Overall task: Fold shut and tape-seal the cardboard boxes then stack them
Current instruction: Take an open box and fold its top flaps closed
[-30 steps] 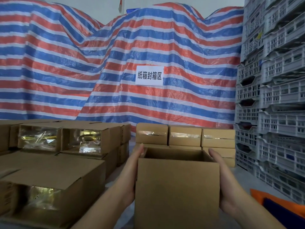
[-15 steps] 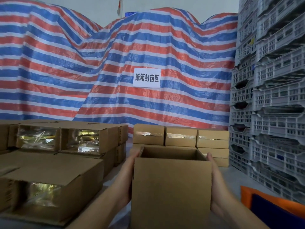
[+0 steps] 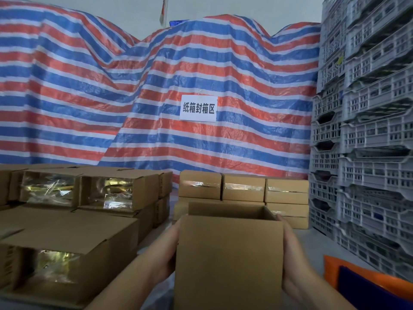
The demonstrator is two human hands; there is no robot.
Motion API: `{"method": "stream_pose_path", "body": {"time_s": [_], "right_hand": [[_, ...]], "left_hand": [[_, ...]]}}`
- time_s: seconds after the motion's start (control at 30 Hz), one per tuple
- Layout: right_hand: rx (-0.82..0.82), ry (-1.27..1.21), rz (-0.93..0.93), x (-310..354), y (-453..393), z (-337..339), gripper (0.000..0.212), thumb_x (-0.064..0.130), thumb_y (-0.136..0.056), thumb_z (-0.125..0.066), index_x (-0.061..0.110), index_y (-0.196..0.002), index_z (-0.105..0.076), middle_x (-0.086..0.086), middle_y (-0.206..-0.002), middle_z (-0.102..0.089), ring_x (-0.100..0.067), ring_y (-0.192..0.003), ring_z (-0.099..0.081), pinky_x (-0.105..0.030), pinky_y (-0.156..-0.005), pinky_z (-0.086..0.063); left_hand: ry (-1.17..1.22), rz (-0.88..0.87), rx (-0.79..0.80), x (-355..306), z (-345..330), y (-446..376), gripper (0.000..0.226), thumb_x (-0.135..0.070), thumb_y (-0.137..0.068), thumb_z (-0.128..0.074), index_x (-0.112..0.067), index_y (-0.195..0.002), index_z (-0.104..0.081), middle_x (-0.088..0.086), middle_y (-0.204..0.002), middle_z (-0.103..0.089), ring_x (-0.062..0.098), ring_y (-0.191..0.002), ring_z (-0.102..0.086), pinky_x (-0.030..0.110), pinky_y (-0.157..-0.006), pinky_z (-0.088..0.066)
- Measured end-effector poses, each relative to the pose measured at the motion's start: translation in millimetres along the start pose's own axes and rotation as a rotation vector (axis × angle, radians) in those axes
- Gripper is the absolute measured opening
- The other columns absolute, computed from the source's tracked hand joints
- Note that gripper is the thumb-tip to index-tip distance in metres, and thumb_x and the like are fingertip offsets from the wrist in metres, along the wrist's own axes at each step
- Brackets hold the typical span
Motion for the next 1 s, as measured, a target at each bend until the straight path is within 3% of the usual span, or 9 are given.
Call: {"method": "stream_pose_path", "body": {"time_s": [0.07,0.17,0.3,0.43,0.57,0.67,0.77,0.93,1.0], "right_hand": [[-0.002,-0.014,0.003,-0.3,-0.7,1.3,0.074,0.063,-0.095,-0.04,0.01,-0.063,-0.079,-0.012,-0.067,-0.071,-0.025,-0.056,-0.07,-0.035,-0.063,-0.05],[-0.007,-0.053,-0.009,0.5,-0.7,4.7,0.07,0.063,-0.096,-0.039,0.012,-0.073,-0.081,-0.016,-0.075,-0.074,-0.028,-0.061,-0.072,-0.039,-0.069,-0.047],[0.023,-0.07,-0.025,4.2,4.2,1.2,0.063,0.061,-0.093,-0.044,0.011,-0.084,-0.082,-0.018,-0.083,-0.075,-0.03,-0.067,-0.073,-0.04,-0.072,-0.048],[0.084,-0.028,-0.027,5.6,9.1,-5.3,0.062,0.058,-0.089,-0.052,0.004,-0.081,-0.081,-0.017,-0.08,-0.073,-0.03,-0.067,-0.072,-0.037,-0.069,-0.051],[0.125,0.025,-0.033,8.2,13.4,-9.9,0.051,0.05,-0.081,-0.059,0.005,-0.068,-0.079,-0.013,-0.069,-0.07,-0.026,-0.058,-0.068,-0.034,-0.061,-0.051],[0.161,0.088,-0.04,9.2,17.2,-15.0,0.035,0.036,-0.077,-0.062,0.006,-0.064,-0.075,-0.009,-0.059,-0.064,-0.022,-0.049,-0.062,-0.031,-0.054,-0.048],[0.177,0.172,-0.019,12.6,22.5,-19.6,0.02,0.021,-0.073,-0.063,0.007,-0.065,-0.075,-0.008,-0.057,-0.063,-0.02,-0.048,-0.06,-0.028,-0.052,-0.046],[0.154,0.186,-0.032,11.8,19.0,-15.0,0.039,0.016,-0.09,-0.058,0.01,-0.054,-0.074,-0.007,-0.055,-0.062,-0.021,-0.047,-0.061,-0.03,-0.053,-0.047],[0.16,0.154,-0.042,11.1,19.5,-16.7,0.033,0.019,-0.082,-0.062,0.01,-0.053,-0.074,-0.008,-0.055,-0.062,-0.021,-0.046,-0.061,-0.031,-0.055,-0.047]], "left_hand": [[0.05,-0.018,-0.018,-1.0,-1.4,0.8,0.024,-0.033,-0.088,-0.059,-0.012,-0.1,-0.066,0.009,-0.071,-0.072,0.021,-0.061,-0.071,0.025,-0.05,-0.053],[0.122,-0.121,-0.125,-4.6,6.2,-1.0,0.048,-0.026,-0.073,-0.069,-0.035,-0.119,-0.057,0.014,-0.093,-0.075,0.029,-0.076,-0.074,0.035,-0.057,-0.058],[0.159,-0.156,-0.124,-8.1,3.9,0.8,0.06,-0.019,-0.064,-0.072,-0.033,-0.12,-0.058,0.017,-0.09,-0.075,0.028,-0.067,-0.073,0.034,-0.051,-0.056],[0.163,-0.189,-0.2,-7.9,7.6,0.1,0.056,-0.005,-0.074,-0.07,-0.039,-0.115,-0.052,0.017,-0.09,-0.075,0.027,-0.064,-0.073,0.033,-0.047,-0.055],[0.126,-0.18,-0.159,-6.2,6.8,0.1,0.029,-0.004,-0.087,-0.063,-0.022,-0.11,-0.064,0.015,-0.084,-0.074,0.025,-0.061,-0.07,0.033,-0.05,-0.055],[0.096,-0.143,-0.127,-4.7,7.3,-2.1,0.021,-0.009,-0.09,-0.062,-0.021,-0.105,-0.071,0.017,-0.086,-0.074,0.026,-0.066,-0.072,0.033,-0.053,-0.056],[0.076,-0.102,-0.107,-0.7,7.9,-6.6,0.025,-0.012,-0.093,-0.06,-0.011,-0.118,-0.066,0.016,-0.081,-0.073,0.025,-0.065,-0.07,0.031,-0.052,-0.053],[0.04,-0.098,-0.106,3.9,10.0,-9.7,0.033,-0.017,-0.095,-0.059,-0.007,-0.126,-0.062,0.017,-0.089,-0.071,0.028,-0.077,-0.067,0.037,-0.065,-0.052],[-0.017,-0.12,-0.075,1.8,8.1,-8.7,0.037,-0.033,-0.096,-0.057,-0.008,-0.121,-0.066,0.015,-0.091,-0.073,0.026,-0.079,-0.069,0.036,-0.07,-0.052]]}}
Point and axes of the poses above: each hand's wrist, its own y-axis away from the middle knuckle, its own z-axis out of the back of the hand, x = y × z, the point moved 5 cm from there along -y, towards the middle knuckle
